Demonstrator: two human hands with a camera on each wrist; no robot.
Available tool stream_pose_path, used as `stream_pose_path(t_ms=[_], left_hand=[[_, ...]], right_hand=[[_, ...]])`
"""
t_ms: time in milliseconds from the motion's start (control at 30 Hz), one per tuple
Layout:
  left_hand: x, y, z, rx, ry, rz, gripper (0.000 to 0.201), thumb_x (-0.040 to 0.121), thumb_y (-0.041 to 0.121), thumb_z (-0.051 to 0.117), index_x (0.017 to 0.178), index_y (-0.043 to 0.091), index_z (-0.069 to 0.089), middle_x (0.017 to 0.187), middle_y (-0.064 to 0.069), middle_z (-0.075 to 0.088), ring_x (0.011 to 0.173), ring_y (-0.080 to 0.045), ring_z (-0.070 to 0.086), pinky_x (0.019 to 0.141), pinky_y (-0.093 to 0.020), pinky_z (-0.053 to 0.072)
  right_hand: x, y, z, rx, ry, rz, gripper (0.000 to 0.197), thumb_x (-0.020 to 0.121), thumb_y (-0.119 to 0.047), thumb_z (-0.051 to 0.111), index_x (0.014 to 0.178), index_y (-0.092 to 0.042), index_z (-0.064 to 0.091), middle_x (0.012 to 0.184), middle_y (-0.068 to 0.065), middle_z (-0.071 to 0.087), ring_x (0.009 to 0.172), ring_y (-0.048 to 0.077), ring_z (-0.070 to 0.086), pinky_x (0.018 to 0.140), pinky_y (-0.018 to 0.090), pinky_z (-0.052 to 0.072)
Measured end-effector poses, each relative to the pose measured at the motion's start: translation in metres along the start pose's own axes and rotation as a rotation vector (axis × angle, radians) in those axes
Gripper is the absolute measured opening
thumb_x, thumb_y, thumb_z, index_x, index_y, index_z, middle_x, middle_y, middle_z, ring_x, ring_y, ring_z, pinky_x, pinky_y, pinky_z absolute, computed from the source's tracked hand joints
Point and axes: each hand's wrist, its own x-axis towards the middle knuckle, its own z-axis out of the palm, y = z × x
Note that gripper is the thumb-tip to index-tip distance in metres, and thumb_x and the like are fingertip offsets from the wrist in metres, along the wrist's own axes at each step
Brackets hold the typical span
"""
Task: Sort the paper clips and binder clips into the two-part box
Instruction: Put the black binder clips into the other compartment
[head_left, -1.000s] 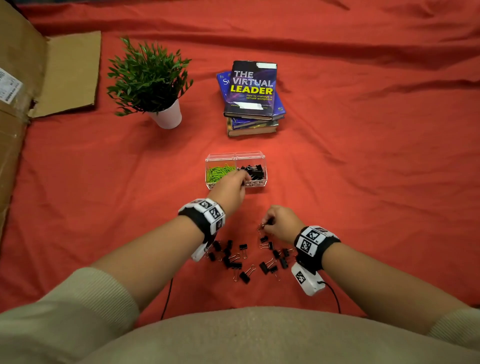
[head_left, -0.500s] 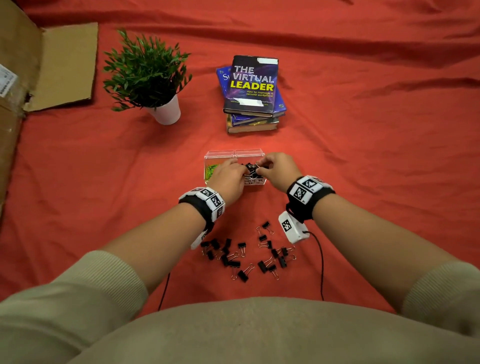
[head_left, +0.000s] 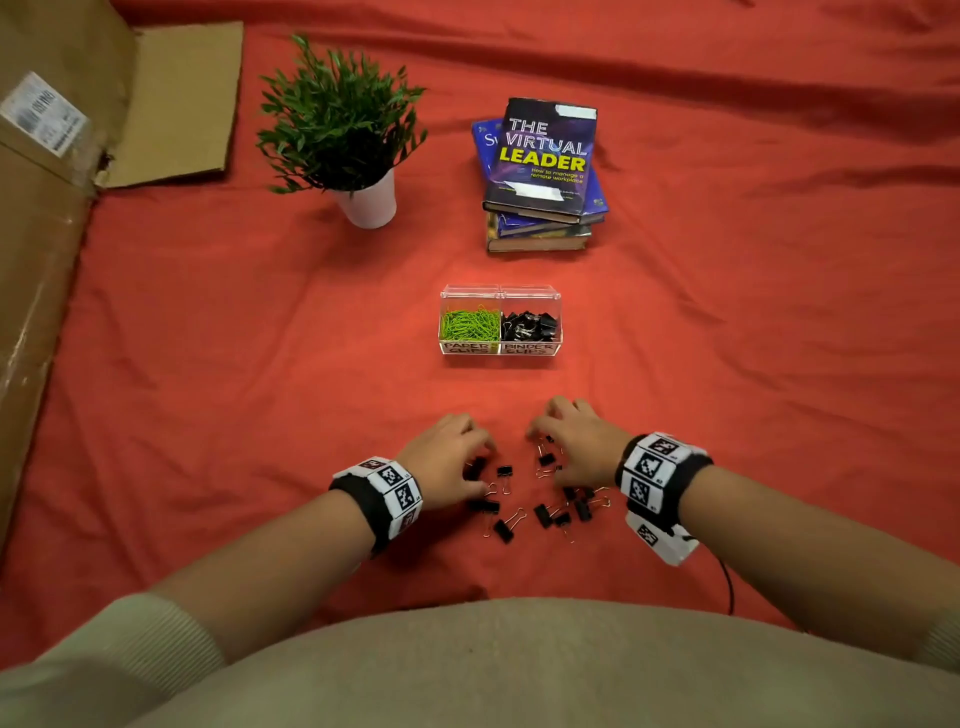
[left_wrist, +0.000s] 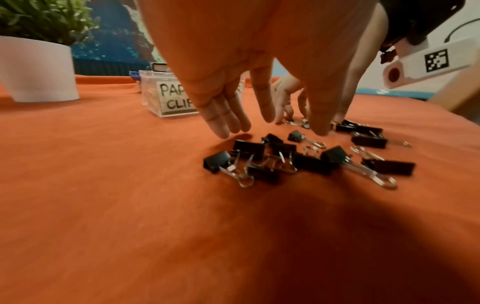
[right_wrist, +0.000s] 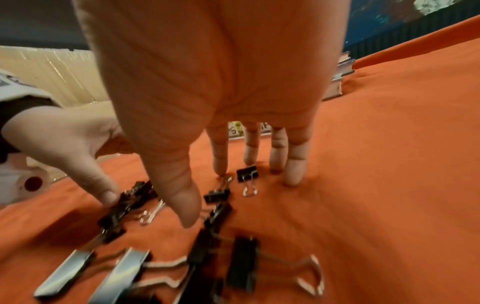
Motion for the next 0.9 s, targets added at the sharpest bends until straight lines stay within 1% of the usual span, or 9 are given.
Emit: stream_pose_path(t_ms=[100, 167, 233, 300, 433, 533, 667, 800, 900], left_hand=[[-0.004, 0.002, 0.005, 0.077, -0.06, 0.033, 0.066, 0.069, 0.047, 0.074, 0.126, 0.025, 0.049, 0.115, 0.0, 0.045, 0.105, -0.017, 0.043, 0.09, -0.032, 0.044], [-0.003, 0.001, 0.008, 0.1, -0.087, 0.014, 0.065, 0.07, 0.046, 0.074, 0.125, 0.022, 0.048, 0.115, -0.001, 0.043, 0.106, -0.019, 0.043, 0.09, -0.034, 0.044], [-0.002, 0.001, 0.01, 0.102, -0.097, -0.001, 0.06, 0.071, 0.045, 0.074, 0.119, 0.021, 0.048, 0.113, -0.001, 0.043, 0.104, -0.021, 0.044, 0.089, -0.038, 0.045], [0.0, 0.001, 0.011, 0.098, -0.09, -0.009, 0.055, 0.072, 0.044, 0.073, 0.115, 0.02, 0.049, 0.111, -0.002, 0.043, 0.103, -0.021, 0.044, 0.088, -0.041, 0.046], [0.001, 0.003, 0.014, 0.068, -0.054, -0.036, 0.046, 0.078, 0.038, 0.069, 0.115, 0.018, 0.05, 0.112, -0.004, 0.044, 0.106, -0.022, 0.045, 0.091, -0.038, 0.044], [0.002, 0.002, 0.015, 0.043, -0.037, -0.045, 0.037, 0.082, 0.03, 0.064, 0.114, 0.016, 0.051, 0.11, -0.006, 0.045, 0.106, -0.025, 0.047, 0.092, -0.038, 0.044], [0.003, 0.001, 0.015, 0.013, -0.012, -0.052, 0.027, 0.085, 0.026, 0.062, 0.108, 0.015, 0.055, 0.107, -0.005, 0.046, 0.103, -0.024, 0.048, 0.091, -0.038, 0.044], [0.0, -0.003, 0.017, -0.052, 0.044, -0.067, 0.025, 0.085, 0.027, 0.064, 0.107, 0.016, 0.059, 0.107, -0.004, 0.047, 0.104, -0.022, 0.049, 0.093, -0.038, 0.044], [-0.004, -0.007, 0.014, -0.052, 0.065, -0.072, 0.036, 0.08, 0.037, 0.069, 0.109, 0.02, 0.059, 0.108, -0.001, 0.047, 0.106, -0.019, 0.046, 0.093, -0.035, 0.045]], right_hand=[[-0.006, -0.002, 0.011, -0.024, 0.033, -0.027, 0.056, 0.074, -0.025, 0.067, 0.125, -0.025, 0.045, 0.122, 0.003, 0.038, 0.109, 0.022, 0.038, 0.088, 0.037, 0.048], [-0.006, -0.003, 0.013, 0.013, 0.037, -0.031, 0.049, 0.074, -0.016, 0.063, 0.121, -0.022, 0.049, 0.12, 0.003, 0.04, 0.107, 0.023, 0.04, 0.089, 0.036, 0.045], [-0.005, -0.005, 0.014, 0.045, 0.041, -0.025, 0.042, 0.075, -0.012, 0.061, 0.116, -0.018, 0.052, 0.117, 0.004, 0.043, 0.105, 0.024, 0.042, 0.089, 0.035, 0.044], [-0.004, -0.008, 0.015, 0.056, 0.053, -0.018, 0.037, 0.076, -0.012, 0.06, 0.112, -0.016, 0.053, 0.116, 0.005, 0.044, 0.103, 0.025, 0.044, 0.087, 0.035, 0.043], [-0.004, -0.011, 0.017, 0.042, 0.066, -0.004, 0.032, 0.075, -0.018, 0.061, 0.106, -0.018, 0.052, 0.111, 0.003, 0.045, 0.095, 0.026, 0.048, 0.079, 0.038, 0.044], [-0.004, -0.011, 0.018, 0.008, 0.083, -0.001, 0.026, 0.075, -0.022, 0.06, 0.099, -0.02, 0.05, 0.106, 0.001, 0.046, 0.089, 0.026, 0.05, 0.071, 0.036, 0.044], [0.001, -0.011, 0.019, 0.027, 0.127, -0.001, 0.014, 0.077, -0.014, 0.053, 0.091, -0.015, 0.052, 0.101, 0.004, 0.051, 0.082, 0.029, 0.056, 0.065, 0.037, 0.043], [0.005, -0.009, 0.013, 0.22, 0.14, 0.033, 0.01, 0.076, -0.008, 0.057, 0.081, -0.017, 0.054, 0.095, 0.004, 0.06, 0.082, 0.021, 0.056, 0.073, 0.032, 0.044], [0.01, -0.006, -0.006, 0.443, 0.273, 0.109, 0.008, 0.075, -0.006, 0.062, 0.077, -0.014, 0.06, 0.084, 0.002, 0.064, 0.077, 0.018, 0.059, 0.069, 0.026, 0.046]])
